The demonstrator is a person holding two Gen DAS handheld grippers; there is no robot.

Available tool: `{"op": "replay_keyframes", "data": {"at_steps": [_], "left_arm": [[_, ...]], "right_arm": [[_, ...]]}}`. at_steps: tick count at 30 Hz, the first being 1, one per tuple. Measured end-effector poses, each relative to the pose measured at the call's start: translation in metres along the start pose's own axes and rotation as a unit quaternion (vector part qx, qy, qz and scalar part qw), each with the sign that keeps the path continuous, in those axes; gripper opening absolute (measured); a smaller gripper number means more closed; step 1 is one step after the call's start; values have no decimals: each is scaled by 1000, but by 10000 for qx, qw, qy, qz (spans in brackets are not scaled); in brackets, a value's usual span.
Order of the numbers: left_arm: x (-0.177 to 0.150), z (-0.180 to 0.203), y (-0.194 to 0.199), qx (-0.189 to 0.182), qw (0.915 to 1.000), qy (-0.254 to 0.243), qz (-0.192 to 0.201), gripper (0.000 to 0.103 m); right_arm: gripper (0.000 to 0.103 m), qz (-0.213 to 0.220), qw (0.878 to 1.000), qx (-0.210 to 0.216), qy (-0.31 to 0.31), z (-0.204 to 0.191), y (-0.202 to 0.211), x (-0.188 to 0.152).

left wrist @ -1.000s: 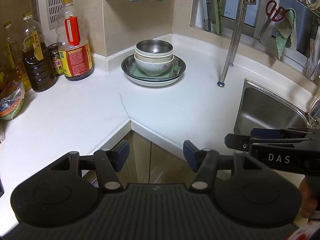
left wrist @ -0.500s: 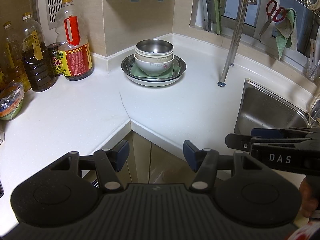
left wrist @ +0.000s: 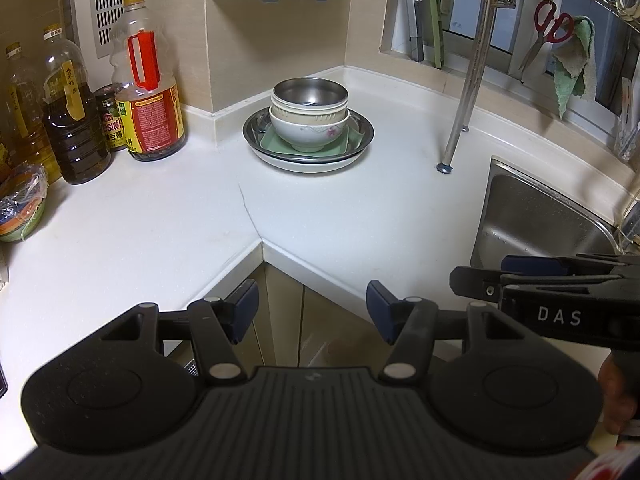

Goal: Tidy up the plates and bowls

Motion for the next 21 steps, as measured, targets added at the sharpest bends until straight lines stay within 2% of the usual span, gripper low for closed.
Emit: {"op": "replay_keyframes", "data": {"at_steps": [21], "left_arm": [[0,-2,-5,9,10000,36,-36,57]], "right_arm": [[60,-28,10000,0,-11,-2,-4,0]]}}
Point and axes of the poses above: each gripper's, at about its wrist camera, not at the fingertips, and y roughly against the way its jaws point, z to its right, x to its top, the point moved 3 cm from there along -y, roughly the way its jaws point, and after that the axes turned 10 degrees about y, right-handed, at the moved point
